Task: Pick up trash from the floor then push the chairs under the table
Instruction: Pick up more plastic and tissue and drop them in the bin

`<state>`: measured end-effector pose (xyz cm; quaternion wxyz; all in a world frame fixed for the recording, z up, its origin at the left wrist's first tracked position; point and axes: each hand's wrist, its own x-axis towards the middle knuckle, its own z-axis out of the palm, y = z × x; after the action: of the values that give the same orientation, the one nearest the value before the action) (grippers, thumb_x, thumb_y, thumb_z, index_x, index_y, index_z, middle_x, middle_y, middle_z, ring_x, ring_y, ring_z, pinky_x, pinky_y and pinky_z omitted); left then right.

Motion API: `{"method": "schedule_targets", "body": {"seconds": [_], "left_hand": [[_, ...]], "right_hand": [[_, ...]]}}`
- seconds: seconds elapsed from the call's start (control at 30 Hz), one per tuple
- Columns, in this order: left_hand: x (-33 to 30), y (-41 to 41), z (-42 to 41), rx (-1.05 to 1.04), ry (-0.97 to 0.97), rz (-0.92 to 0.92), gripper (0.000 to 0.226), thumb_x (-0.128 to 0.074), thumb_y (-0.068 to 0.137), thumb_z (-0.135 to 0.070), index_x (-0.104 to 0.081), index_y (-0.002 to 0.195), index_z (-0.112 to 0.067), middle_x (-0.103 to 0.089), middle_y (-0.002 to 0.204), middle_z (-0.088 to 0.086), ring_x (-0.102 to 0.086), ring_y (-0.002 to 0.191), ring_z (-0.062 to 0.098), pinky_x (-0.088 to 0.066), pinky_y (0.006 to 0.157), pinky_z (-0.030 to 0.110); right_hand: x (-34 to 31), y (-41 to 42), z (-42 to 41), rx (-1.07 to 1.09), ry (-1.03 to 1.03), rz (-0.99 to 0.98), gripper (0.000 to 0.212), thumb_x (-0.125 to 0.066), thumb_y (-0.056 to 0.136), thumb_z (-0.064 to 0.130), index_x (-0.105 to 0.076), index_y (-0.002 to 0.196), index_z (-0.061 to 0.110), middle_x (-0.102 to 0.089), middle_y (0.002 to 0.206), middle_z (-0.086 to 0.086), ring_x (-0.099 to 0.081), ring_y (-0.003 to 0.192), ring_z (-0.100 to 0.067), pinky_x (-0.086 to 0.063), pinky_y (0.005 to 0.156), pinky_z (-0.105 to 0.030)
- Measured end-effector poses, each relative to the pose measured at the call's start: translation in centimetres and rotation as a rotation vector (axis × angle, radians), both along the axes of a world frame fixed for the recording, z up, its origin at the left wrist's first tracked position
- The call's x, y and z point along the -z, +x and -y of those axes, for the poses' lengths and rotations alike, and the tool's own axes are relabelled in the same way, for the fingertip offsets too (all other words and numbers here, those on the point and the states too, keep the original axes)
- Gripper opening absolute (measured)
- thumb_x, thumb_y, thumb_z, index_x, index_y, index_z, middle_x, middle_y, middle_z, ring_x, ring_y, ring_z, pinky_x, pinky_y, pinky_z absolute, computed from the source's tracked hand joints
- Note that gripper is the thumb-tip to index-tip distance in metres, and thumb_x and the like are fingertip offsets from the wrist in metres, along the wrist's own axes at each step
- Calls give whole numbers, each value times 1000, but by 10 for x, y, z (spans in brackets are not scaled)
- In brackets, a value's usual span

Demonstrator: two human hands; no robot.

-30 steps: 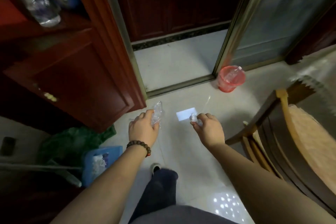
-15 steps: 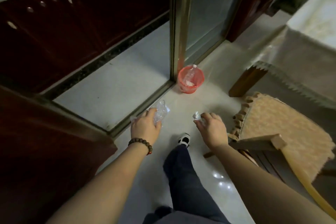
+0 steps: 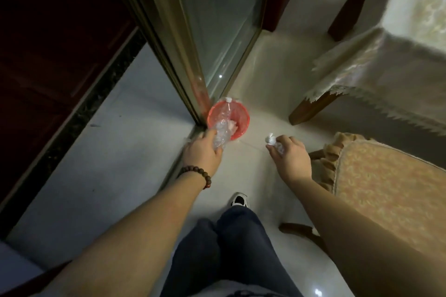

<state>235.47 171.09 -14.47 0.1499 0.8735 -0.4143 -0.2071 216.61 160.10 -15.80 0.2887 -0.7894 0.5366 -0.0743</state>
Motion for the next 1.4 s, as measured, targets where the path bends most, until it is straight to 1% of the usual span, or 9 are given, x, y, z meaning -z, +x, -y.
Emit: {"method": "schedule_targets", "body": {"seconds": [0.17,0.33,0.53,0.67,0.77,0.97,1.07,1.2,1.4], "left_hand": [[72,51,68,77,86,-47,37,-58,86,-24,-51,123,-20,-60,117,12,-58,97,35,-50,77,40],[191,97,133,143,165,-98,41,-57,86,-25,-50,126,-21,-61,116,12,-57,97,36,-52,76,43],[324,122,188,210,263,-138,33,-60,86,-29,-50,117,-21,-64,111,9,-59,98,32,-46,91,47],[378,135,189,258,347,-60,74,-59,76,-63,-34,135,-25,-49,134,8,-44,124,30,-30,108,51],[391,145,182,272,337,-24,91,-48,74,-75,-19,145,-27,-29,150,8,-27,136,30,-22,113,48],[394,160,172,273,243,-67,88,-44,83,-68,-1,149,-31,-5,159,0,-4,145,19,-10,116,41],[396,166,166,237,230,-60,88,-42,82,-69,1,149,-31,-3,159,-3,0,145,17,-9,115,40],[387,169,158,218,235,-37,88,-43,82,-69,-2,149,-29,-3,159,-2,1,145,16,-9,115,41],[319,155,154,210,211,-44,87,-45,83,-66,-6,150,-26,-9,159,0,-1,145,17,-9,118,42]], "right_hand": [[62,36,39,81,66,-36,28,-63,87,30,-62,101,6,-62,96,-16,-52,92,-36,-42,73,-40],[152,72,73,153,80,-40,22,-66,85,28,-63,93,8,-62,88,-12,-53,86,-34,-38,67,-34],[262,109,110,178,66,-31,24,-65,86,30,-63,96,9,-61,88,-9,-52,86,-28,-35,69,-29],[314,131,120,179,109,-30,26,-64,86,33,-62,98,9,-60,89,-9,-51,86,-28,-35,68,-30],[338,153,126,176,137,-18,27,-63,87,33,-62,102,11,-60,92,-8,-50,90,-26,-32,69,-29],[376,198,146,192,154,35,32,-65,85,32,-59,108,11,-59,97,-12,-51,93,-31,-45,77,-38],[397,209,152,176,230,0,52,-66,83,39,-51,126,15,-56,120,-13,-49,111,-33,-46,90,-42],[401,206,147,173,276,-52,84,-65,81,48,-20,147,21,-30,151,-10,-28,136,-30,-31,110,-43],[328,176,128,193,293,-73,83,-55,86,53,-10,150,25,-11,158,-7,-11,144,-26,-15,116,-42]]}}
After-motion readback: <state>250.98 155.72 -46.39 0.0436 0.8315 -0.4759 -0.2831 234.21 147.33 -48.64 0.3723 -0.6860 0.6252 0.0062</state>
